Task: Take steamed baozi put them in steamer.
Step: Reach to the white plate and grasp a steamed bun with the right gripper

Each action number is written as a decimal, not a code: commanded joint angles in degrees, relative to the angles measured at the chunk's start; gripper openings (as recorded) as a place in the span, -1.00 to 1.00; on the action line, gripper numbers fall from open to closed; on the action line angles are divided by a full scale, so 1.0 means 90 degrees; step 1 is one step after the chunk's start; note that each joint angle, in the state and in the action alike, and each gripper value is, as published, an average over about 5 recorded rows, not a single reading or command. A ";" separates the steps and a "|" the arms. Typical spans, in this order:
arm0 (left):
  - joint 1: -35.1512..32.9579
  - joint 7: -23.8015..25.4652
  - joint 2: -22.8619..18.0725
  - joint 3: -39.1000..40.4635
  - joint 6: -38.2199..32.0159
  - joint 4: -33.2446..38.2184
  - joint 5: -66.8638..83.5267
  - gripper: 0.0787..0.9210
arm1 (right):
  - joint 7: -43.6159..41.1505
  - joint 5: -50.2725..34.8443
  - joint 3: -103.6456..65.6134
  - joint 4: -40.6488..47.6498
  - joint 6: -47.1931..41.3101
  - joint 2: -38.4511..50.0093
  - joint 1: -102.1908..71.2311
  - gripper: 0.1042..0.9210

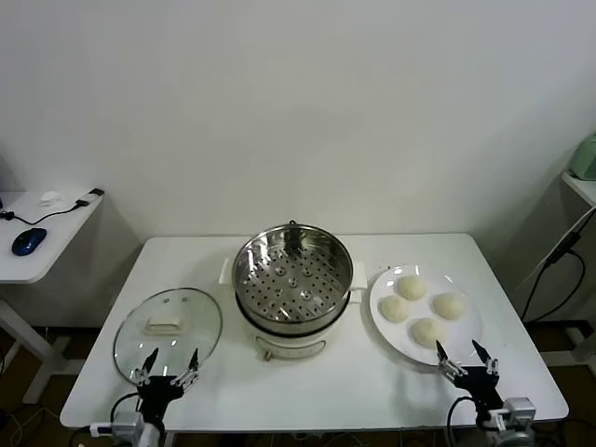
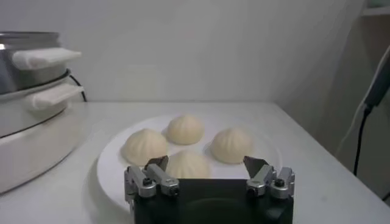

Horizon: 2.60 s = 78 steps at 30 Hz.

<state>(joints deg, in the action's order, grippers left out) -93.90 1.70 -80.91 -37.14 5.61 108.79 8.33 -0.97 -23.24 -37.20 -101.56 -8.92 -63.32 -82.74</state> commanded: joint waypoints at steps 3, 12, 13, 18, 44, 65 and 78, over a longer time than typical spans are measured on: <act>0.0008 -0.0003 0.0040 0.0091 -0.0008 -0.0003 0.0067 0.77 | -0.0149 0.0106 0.1591 0.1298 -0.1448 0.1885 0.3579 0.76; 0.0002 -0.0001 0.0063 0.0132 -0.0021 0.0046 0.0141 0.77 | -0.3741 0.0931 0.7092 0.2991 -0.1024 0.3771 0.8416 0.76; 0.0001 -0.0001 0.0062 0.0130 -0.0022 0.0049 0.0152 0.77 | -0.4459 0.1100 0.7775 0.3216 -0.0691 0.3848 0.8997 0.76; 0.0022 0.0003 0.0041 0.0130 -0.0024 0.0046 0.0174 0.77 | -0.7093 0.1833 1.0371 0.4385 0.0935 0.3729 1.1323 0.76; 0.0051 0.0024 0.0060 0.0094 -0.0191 -0.0270 0.0253 0.77 | -0.6993 0.1855 1.1177 0.7663 0.0819 0.0437 1.0401 0.76; 0.0014 0.0024 0.0020 0.0167 -0.0221 -0.0224 0.0209 0.77 | -0.6576 0.2371 1.0333 0.8279 0.0912 -0.0100 0.9933 0.72; -0.0098 0.0012 -0.0041 0.0238 -0.0245 -0.0075 0.0150 0.77 | -0.6842 0.1738 1.0991 0.7187 0.0678 0.0486 1.0783 0.45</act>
<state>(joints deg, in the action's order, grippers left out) -94.64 1.83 -81.13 -35.16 3.43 107.72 9.93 -62.07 -4.84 58.76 -31.89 -2.14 -60.88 9.53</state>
